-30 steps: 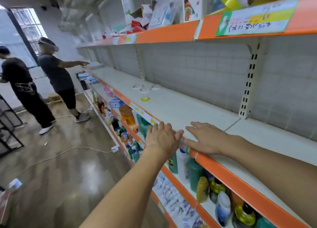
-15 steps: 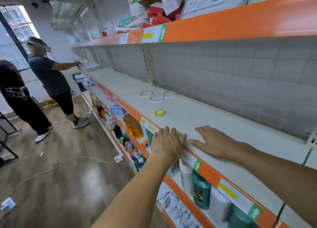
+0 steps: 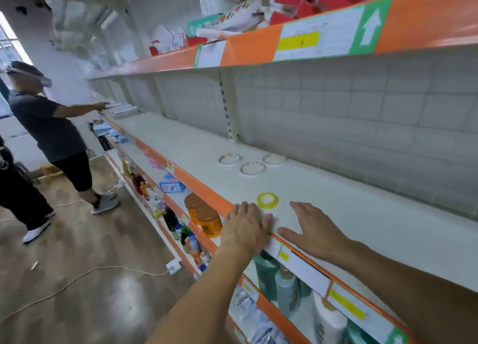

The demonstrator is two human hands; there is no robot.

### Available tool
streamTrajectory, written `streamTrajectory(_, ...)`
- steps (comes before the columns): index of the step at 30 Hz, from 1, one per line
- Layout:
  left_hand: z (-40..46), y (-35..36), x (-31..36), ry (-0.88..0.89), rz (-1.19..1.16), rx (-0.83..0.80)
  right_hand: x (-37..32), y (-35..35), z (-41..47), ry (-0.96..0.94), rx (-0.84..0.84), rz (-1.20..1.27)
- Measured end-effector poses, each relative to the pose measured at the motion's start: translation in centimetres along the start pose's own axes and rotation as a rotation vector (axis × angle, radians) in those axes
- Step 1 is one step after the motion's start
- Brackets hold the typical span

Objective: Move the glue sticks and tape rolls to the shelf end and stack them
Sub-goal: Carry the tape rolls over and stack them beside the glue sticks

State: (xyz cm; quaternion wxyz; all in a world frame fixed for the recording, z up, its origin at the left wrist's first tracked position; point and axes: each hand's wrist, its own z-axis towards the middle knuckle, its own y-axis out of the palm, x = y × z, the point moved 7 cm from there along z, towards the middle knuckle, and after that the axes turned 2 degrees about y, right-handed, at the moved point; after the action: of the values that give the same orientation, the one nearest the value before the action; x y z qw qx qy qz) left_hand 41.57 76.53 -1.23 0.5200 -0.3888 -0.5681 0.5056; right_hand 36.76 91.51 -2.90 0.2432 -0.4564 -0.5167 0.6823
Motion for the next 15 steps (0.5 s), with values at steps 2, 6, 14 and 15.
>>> streamTrajectory(2, 2.3, -0.1, -1.8, 0.063, 0.005, 0.005, -1.0, 0.7, 2.2, 0.023, 0.032, 0.007)
streamTrajectory(6, 6.6, -0.8, -4.6, 0.177, 0.021, 0.024, -2.5, 1.6, 5.9, 0.079, 0.081, 0.059)
streamTrajectory(14, 13.9, 0.1, -8.8, 0.212, -0.043, -0.032, -3.8, 2.6, 10.0, 0.185, 0.158, 0.130)
streamTrajectory(15, 14.8, 0.4, -9.3, 0.198, -0.064, -0.033, -3.7, 2.5, 10.0, 0.197, 0.175, 0.142)
